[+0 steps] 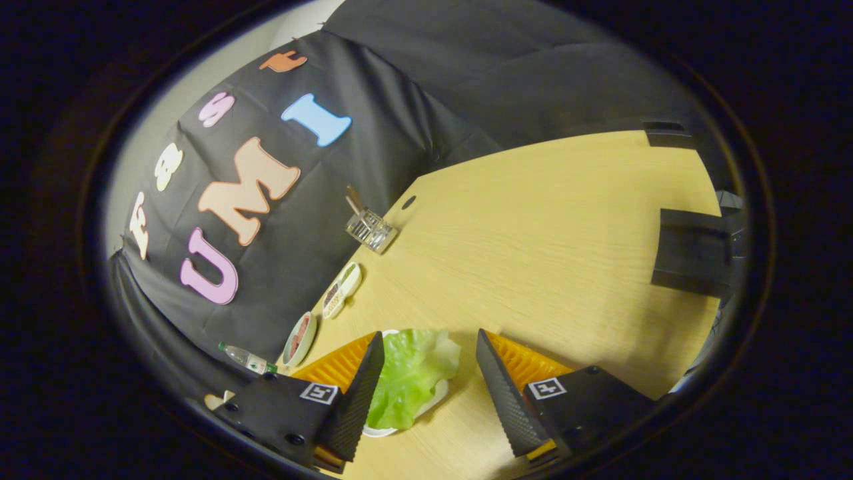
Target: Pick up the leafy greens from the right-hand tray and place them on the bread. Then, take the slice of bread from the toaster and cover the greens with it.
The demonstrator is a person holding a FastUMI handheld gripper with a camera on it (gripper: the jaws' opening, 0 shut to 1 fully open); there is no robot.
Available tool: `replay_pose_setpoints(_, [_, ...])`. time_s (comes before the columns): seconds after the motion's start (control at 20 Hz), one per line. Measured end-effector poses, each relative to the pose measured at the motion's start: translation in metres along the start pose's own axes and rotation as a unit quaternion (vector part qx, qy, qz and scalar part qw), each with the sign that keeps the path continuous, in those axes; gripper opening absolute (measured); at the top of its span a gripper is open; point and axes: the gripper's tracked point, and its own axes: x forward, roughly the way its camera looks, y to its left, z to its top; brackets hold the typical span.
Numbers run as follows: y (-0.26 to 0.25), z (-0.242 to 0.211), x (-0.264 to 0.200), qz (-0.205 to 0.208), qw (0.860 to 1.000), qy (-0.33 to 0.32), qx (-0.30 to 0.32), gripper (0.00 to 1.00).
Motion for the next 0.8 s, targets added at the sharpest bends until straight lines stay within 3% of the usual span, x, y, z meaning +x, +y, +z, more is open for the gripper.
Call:
replay_pose_setpoints(0.25, [0.002,-0.003,0.007,0.002,1.000,0.008,0.002,0.78])
replay_pose_setpoints(0.65, [0.012,-0.012,0.018,0.017,0.999,0.034,-0.018,0.12])
replay_pose_setpoints(0.8, [0.018,-0.002,0.012,0.019,0.999,0.028,-0.022,0.10])
